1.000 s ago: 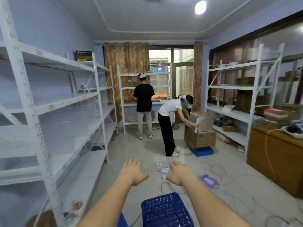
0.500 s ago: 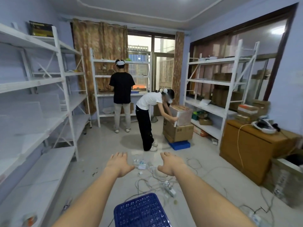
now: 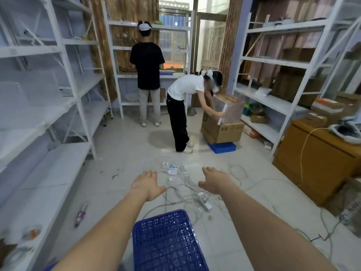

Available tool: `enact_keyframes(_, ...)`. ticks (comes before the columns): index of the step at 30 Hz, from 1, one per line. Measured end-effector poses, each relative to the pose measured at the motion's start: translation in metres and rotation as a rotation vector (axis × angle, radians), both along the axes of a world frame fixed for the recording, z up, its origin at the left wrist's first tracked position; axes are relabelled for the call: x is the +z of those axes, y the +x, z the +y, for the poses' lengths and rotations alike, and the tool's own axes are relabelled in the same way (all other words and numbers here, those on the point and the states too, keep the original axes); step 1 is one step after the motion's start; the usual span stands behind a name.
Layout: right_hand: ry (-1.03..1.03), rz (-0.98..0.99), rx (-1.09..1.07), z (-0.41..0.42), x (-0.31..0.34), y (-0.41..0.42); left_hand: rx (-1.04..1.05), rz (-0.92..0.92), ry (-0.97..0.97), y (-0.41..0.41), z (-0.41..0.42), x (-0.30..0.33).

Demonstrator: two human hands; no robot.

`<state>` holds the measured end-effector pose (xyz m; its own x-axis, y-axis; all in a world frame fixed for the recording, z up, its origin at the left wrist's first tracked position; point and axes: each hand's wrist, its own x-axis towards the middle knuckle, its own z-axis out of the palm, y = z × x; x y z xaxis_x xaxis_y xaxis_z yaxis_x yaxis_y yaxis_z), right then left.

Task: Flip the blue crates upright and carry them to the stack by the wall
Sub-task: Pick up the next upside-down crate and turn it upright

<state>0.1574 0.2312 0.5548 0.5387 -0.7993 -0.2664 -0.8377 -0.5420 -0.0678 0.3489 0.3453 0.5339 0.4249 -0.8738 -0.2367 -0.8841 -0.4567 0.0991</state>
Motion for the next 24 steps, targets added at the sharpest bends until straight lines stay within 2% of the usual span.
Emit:
enact_keyframes(5,0.099,0.009,0.057,-0.072,-0.062,0.003,0.089,0.052,0.054,-0.006,-0.055,-0.053)
enact_keyframes(9,0.223,0.041,0.075,-0.107,-0.141,-0.003,0.119,0.129,0.146,-0.027,-0.083,-0.125)
enact_keyframes(15,0.455,0.087,0.093,-0.097,-0.289,-0.019,0.156,0.263,0.357,-0.055,-0.078,-0.267)
enact_keyframes(20,0.637,0.157,0.006,-0.084,-0.415,-0.036,0.186,0.341,0.512,-0.065,-0.066,-0.386)
enact_keyframes(24,0.7,0.175,-0.082,-0.077,-0.507,-0.05,0.217,0.419,0.568,-0.075,-0.053,-0.478)
